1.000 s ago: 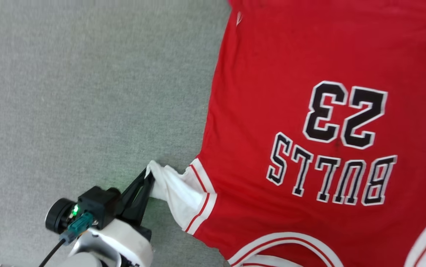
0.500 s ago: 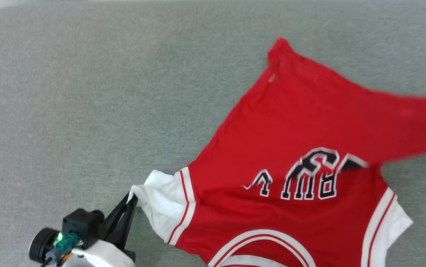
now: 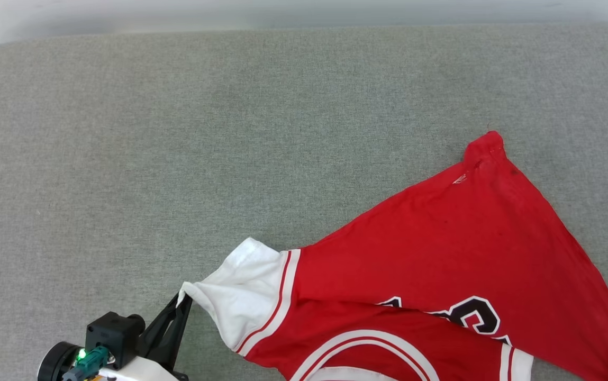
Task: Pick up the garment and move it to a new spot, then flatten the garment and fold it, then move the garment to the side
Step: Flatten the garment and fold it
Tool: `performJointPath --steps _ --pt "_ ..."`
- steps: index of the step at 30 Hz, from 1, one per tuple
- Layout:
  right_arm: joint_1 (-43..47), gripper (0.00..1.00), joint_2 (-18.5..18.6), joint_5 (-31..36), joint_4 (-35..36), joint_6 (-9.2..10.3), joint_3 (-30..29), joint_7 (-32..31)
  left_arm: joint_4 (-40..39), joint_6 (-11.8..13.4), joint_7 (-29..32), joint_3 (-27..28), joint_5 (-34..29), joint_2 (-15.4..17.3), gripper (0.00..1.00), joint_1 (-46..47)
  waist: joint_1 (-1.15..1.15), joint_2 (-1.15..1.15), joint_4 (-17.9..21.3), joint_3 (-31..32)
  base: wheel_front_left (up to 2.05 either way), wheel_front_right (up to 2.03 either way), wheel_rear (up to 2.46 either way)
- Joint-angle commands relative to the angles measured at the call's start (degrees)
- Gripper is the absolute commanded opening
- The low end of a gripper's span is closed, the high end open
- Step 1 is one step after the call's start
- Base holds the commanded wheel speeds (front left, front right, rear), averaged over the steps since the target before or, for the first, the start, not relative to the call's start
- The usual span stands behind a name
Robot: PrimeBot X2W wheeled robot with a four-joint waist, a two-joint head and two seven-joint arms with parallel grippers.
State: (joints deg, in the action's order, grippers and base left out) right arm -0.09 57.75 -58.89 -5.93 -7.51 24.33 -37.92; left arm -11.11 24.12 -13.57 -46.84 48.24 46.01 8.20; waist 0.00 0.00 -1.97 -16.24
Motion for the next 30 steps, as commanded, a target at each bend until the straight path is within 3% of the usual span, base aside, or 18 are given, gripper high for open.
performJointPath --steps 1,2,10,14,20,26,30 --pt "0.7 0.56 -0.9 0.0 -0.2 0.04 -0.3 0.5 0.1 -0.3 -0.2 0.0 0.2 0.2 0.0 -0.4 0.0 0.0 -0.1 0.1 0.0 0.0 0.0" --pt "0.6 1.0 -1.3 0.2 -0.1 0.03 -1.5 1.0 0.2 -0.3 -0.2 0.0 0.2 0.2 0.0 -0.4 0.0 0.0 -0.1 0.1 0.0 0.0 0.0" --pt "-6.4 1.0 1.3 2.4 7.5 0.03 -12.4 2.4 0.1 -0.5 0.0 -0.3 -0.2 0.0 0.0 0.1 0.0 0.0 -0.8 0.4 0.0 0.0 0.0" --pt "-12.9 1.0 3.3 4.1 11.8 0.04 -14.8 0.0 0.0 -0.9 0.1 -0.4 -0.7 -0.3 0.0 1.3 0.0 0.0 -1.7 -0.8 0.0 0.0 0.0" --pt "-26.5 1.0 4.1 6.2 14.7 0.04 -9.9 -10.1 0.4 -1.8 0.3 -0.6 -1.7 -1.2 0.0 3.8 0.0 0.0 -3.4 -4.0 0.0 0.0 0.0" --pt "-40.7 1.0 -1.9 10.5 10.4 0.04 -0.9 -20.1 0.5 -2.6 0.5 -1.1 -3.0 -2.6 0.0 6.7 0.0 0.0 -5.3 -8.0 0.0 0.0 0.0" --pt "-47.7 1.0 -7.3 13.5 4.7 0.04 4.2 -22.1 0.7 -3.0 0.5 -1.3 -3.8 -3.4 0.0 8.4 0.0 0.0 -6.3 -10.4 0.0 0.0 0.0"
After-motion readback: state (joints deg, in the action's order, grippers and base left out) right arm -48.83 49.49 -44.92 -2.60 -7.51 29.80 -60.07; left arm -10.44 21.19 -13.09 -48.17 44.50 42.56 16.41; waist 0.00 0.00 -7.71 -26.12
